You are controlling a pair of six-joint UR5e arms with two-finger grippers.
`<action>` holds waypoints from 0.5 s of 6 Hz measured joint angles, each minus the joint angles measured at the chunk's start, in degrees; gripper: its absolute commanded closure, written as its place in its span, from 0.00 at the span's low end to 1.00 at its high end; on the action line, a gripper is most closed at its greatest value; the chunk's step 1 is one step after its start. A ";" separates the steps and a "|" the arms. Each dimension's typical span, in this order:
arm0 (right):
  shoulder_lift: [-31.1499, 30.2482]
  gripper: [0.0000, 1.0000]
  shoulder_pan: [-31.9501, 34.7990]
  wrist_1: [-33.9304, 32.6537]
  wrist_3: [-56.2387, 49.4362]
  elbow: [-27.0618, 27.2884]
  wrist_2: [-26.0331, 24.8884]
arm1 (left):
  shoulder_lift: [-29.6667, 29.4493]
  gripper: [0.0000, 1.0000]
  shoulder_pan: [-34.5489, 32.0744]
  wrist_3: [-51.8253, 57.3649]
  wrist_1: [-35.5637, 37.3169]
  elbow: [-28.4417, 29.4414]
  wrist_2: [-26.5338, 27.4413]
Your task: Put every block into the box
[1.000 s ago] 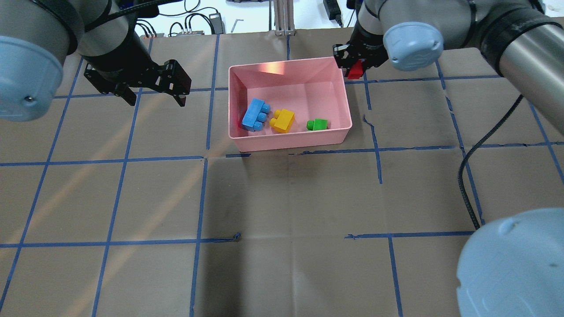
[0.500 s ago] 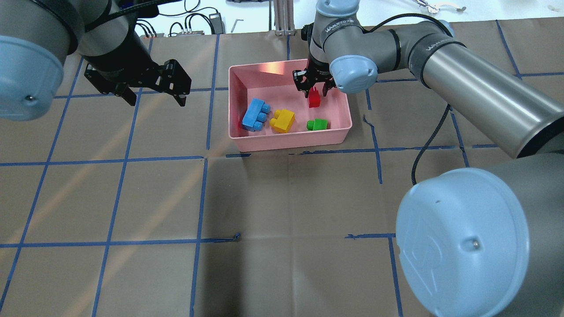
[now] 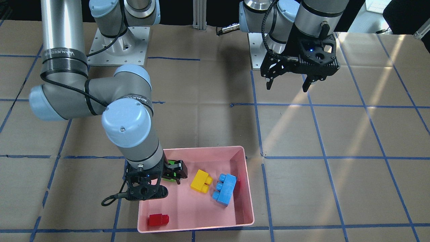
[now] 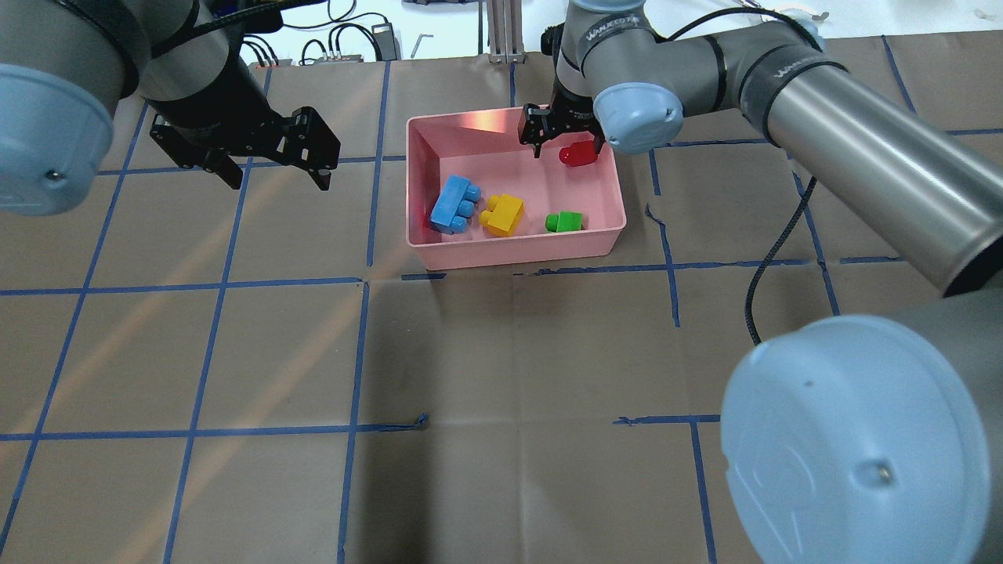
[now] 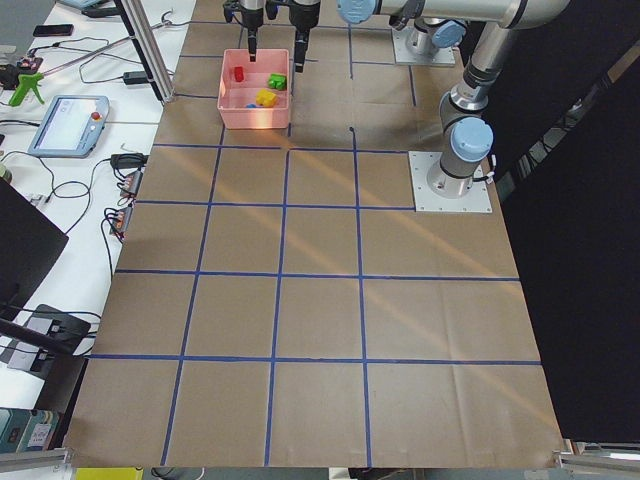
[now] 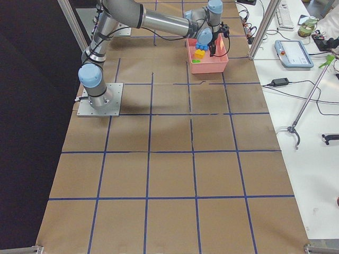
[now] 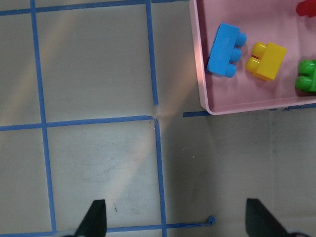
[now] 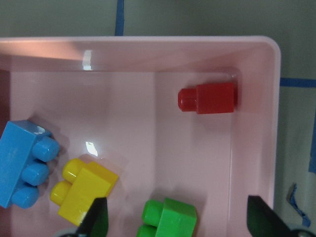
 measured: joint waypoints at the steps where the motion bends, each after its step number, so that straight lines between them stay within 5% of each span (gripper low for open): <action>1: -5.02 0.00 -1.09 6.66 -0.34 0.32 -0.06 | -0.01 0.01 -0.01 0.02 0.00 -0.01 0.04; 3: -13.85 0.01 -5.26 20.65 -1.70 0.67 -3.12 | -0.01 0.01 -0.08 -0.02 -0.04 -0.01 0.07</action>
